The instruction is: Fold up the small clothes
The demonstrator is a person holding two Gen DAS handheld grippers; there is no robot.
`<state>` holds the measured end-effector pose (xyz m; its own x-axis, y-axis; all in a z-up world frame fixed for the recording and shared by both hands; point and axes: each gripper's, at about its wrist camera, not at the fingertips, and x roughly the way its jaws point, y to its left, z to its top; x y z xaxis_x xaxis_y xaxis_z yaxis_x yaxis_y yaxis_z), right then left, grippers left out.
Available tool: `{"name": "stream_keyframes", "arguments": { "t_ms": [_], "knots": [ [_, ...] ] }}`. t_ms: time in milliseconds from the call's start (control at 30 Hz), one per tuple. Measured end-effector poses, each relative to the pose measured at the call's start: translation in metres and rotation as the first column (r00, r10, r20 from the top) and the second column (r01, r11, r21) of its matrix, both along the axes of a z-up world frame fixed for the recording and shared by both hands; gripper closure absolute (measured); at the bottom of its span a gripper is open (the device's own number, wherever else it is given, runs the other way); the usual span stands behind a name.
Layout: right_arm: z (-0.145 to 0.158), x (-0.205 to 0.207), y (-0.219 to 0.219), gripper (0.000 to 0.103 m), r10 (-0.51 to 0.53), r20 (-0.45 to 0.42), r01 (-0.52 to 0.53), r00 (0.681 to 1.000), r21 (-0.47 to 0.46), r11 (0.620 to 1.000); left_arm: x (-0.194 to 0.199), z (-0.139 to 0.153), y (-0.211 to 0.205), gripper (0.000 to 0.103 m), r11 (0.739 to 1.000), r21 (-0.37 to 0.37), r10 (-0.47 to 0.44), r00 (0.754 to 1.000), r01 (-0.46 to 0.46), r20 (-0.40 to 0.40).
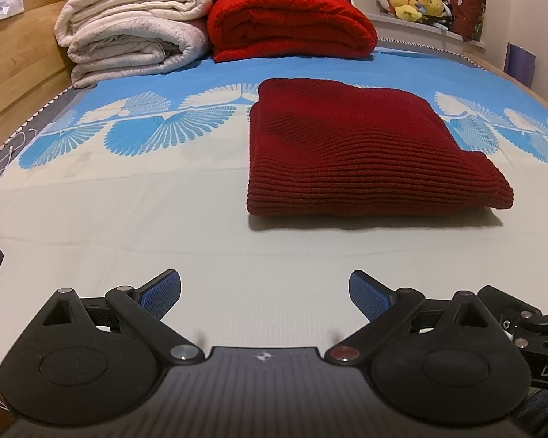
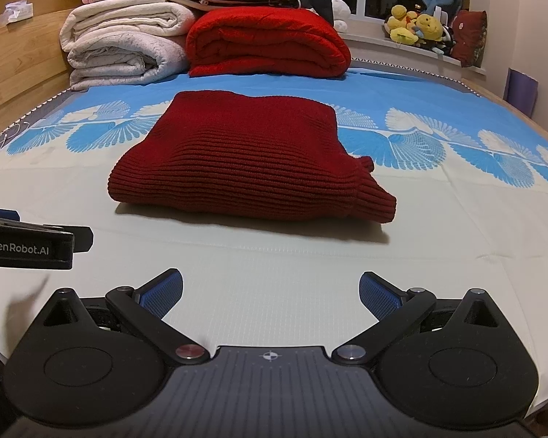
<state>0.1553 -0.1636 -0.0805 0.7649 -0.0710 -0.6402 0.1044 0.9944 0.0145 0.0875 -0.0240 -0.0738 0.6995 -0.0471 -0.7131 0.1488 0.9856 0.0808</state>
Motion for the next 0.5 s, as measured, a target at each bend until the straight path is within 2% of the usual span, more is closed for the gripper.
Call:
{"name": "stream_keyframes", "arguments": {
  "t_ms": [500],
  "knots": [
    [-0.0011, 0.0006, 0.001, 0.001, 0.015, -0.004, -0.015, 1.0, -0.014, 1.0, 0.0034, -0.0054, -0.0013, 0.003, 1.0, 0.012, 0.006, 1.0, -0.006, -0.018]
  ]
}}
